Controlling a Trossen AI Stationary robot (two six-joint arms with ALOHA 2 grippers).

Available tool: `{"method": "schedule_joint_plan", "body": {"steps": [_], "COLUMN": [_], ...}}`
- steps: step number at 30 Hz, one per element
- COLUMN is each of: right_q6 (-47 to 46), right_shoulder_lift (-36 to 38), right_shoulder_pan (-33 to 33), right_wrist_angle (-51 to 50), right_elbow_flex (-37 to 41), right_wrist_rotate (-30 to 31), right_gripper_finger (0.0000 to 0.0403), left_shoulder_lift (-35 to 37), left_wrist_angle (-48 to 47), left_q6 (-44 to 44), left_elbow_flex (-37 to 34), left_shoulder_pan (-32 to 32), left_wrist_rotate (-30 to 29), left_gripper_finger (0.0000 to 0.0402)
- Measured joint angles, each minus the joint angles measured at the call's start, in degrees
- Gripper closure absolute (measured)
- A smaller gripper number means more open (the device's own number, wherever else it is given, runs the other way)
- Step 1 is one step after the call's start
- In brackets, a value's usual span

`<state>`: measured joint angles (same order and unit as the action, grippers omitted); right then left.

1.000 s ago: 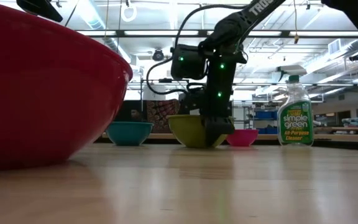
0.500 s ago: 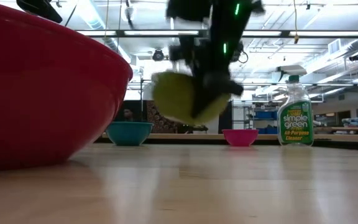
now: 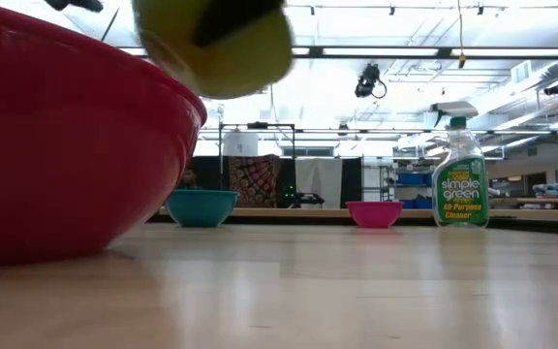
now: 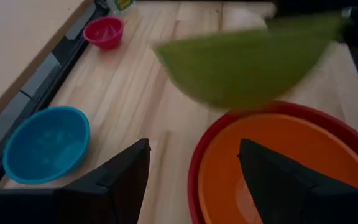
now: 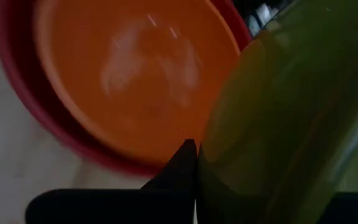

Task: Nest bowls inside each other
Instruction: Stack the green bowl on top of the orange bowl

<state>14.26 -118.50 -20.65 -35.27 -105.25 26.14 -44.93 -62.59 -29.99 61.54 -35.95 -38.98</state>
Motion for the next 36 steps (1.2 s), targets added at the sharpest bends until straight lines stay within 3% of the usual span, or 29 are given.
{"method": "schedule_joint_plan", "body": {"steps": [12, 21, 29, 36], "right_q6": [6.92, 6.32, 3.67, 1.20], "right_shoulder_lift": [-22.44, -23.37, -23.59, -19.50], "right_shoulder_pan": [1.00, 3.30, 4.27, 3.06], "right_wrist_angle": [-4.72, -5.82, -7.92, -10.36], "right_elbow_flex": [-29.95, -27.56, -27.56, -29.52], "right_wrist_rotate": [-11.51, -16.99, -23.42, -22.25], "right_gripper_finger": [0.0367, 0.0357, 0.0265, 0.0204], "left_shoulder_lift": [0.04, -0.03, -0.07, -0.07], "left_wrist_angle": [-0.91, -1.27, -1.12, -1.26], "left_q6": [4.23, 4.23, 4.13, 4.11], "left_elbow_flex": [3.08, 3.08, 3.08, 3.08], "left_shoulder_pan": [5.65, 6.23, 6.21, 6.21], "left_wrist_rotate": [0.24, 1.07, 4.66, 4.88], "left_gripper_finger": [0.0150, 0.0150, 0.0150, 0.0150]}}
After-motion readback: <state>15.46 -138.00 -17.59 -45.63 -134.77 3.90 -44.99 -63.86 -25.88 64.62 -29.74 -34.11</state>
